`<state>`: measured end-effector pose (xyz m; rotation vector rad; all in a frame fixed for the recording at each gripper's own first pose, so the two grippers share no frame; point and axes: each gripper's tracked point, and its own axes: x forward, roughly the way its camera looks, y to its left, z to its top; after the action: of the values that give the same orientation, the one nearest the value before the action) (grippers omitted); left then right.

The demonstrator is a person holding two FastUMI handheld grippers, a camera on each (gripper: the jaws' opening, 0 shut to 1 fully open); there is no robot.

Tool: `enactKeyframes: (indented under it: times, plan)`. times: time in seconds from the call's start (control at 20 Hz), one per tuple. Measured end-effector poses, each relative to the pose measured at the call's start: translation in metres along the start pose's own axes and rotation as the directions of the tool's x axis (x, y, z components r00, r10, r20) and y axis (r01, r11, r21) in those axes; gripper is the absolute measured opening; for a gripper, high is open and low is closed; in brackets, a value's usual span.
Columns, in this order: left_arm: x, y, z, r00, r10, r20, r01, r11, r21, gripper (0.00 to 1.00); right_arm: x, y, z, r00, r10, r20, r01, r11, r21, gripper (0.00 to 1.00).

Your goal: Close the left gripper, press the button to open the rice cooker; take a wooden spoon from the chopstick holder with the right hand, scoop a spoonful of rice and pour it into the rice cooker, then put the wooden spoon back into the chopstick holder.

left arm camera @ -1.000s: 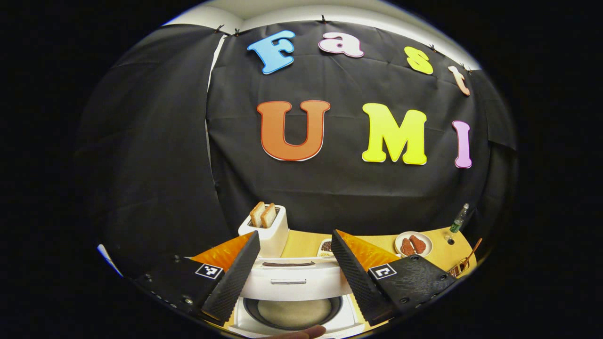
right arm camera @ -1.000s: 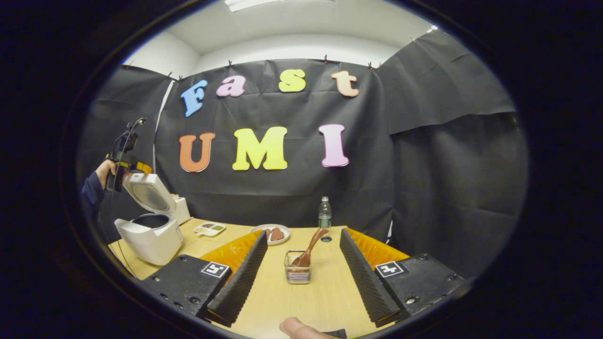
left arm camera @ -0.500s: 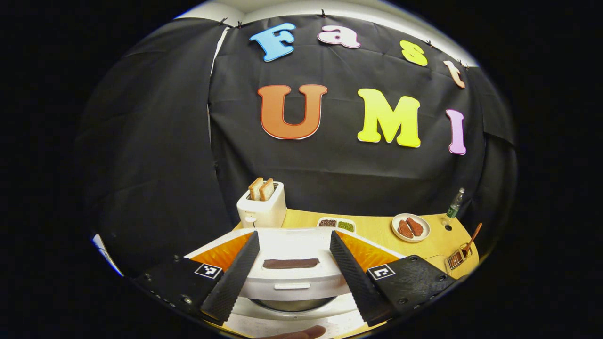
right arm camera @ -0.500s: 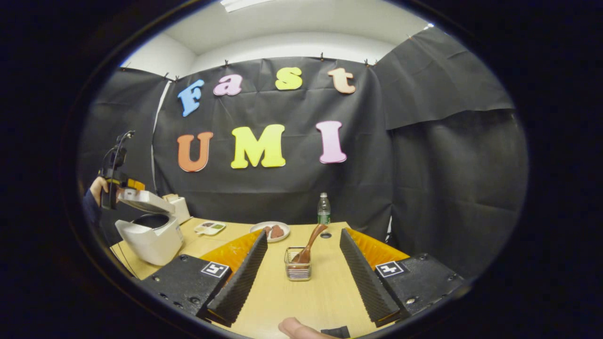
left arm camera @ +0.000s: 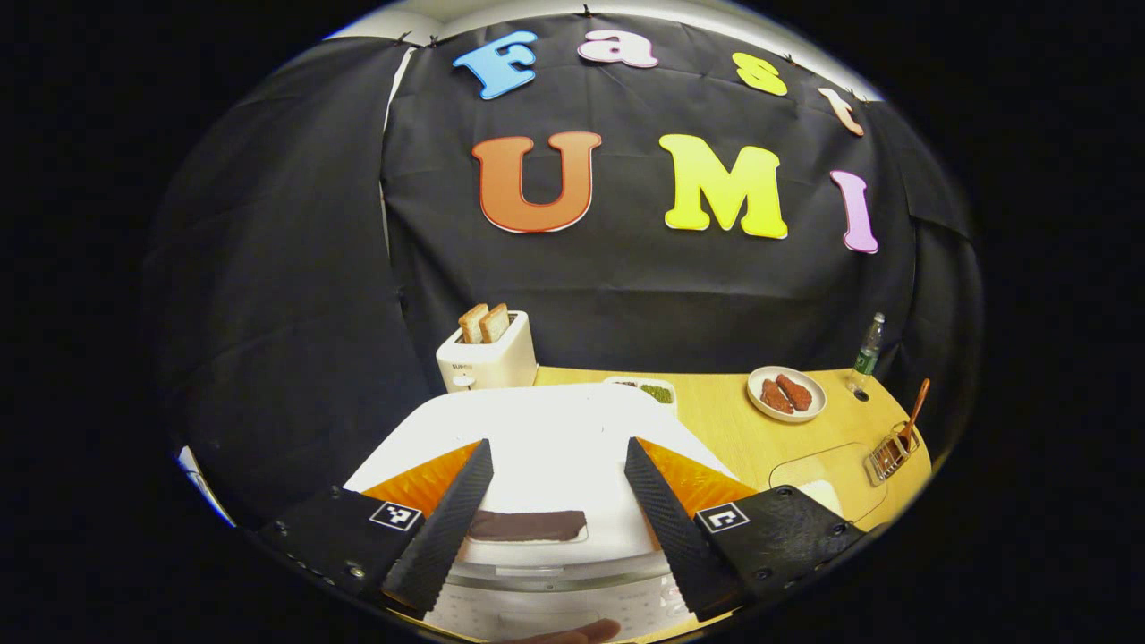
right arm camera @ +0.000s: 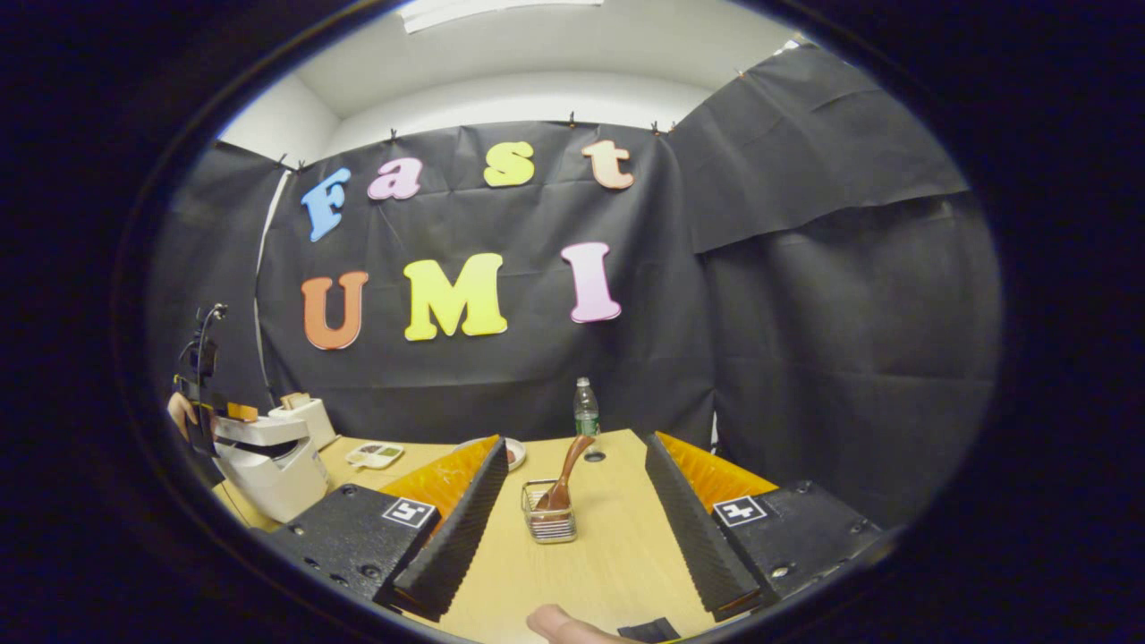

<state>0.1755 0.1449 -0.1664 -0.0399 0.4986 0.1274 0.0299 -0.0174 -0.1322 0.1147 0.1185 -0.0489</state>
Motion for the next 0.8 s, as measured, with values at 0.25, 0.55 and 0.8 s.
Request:
enactKeyframes:
  times: [0.25,0.55,0.8]
  plan:
    - [0.012,-0.004,-0.021,1.0,0.002,-0.026,-0.003,0.998,-0.067,0.97,-0.01,-0.001,0.004,1.0,-0.012,0.008,0.012,0.997,-0.072,0.98]
    - [0.011,-0.004,-0.022,1.0,-0.003,-0.021,0.002,0.997,-0.079,0.97,-0.007,0.004,0.0,1.0,-0.004,-0.007,0.004,0.998,-0.058,0.98]
    - [0.011,-0.004,-0.023,1.0,-0.027,-0.013,0.025,0.995,-0.095,0.97,0.001,0.009,-0.011,1.0,0.018,-0.023,-0.019,0.999,-0.047,0.97]
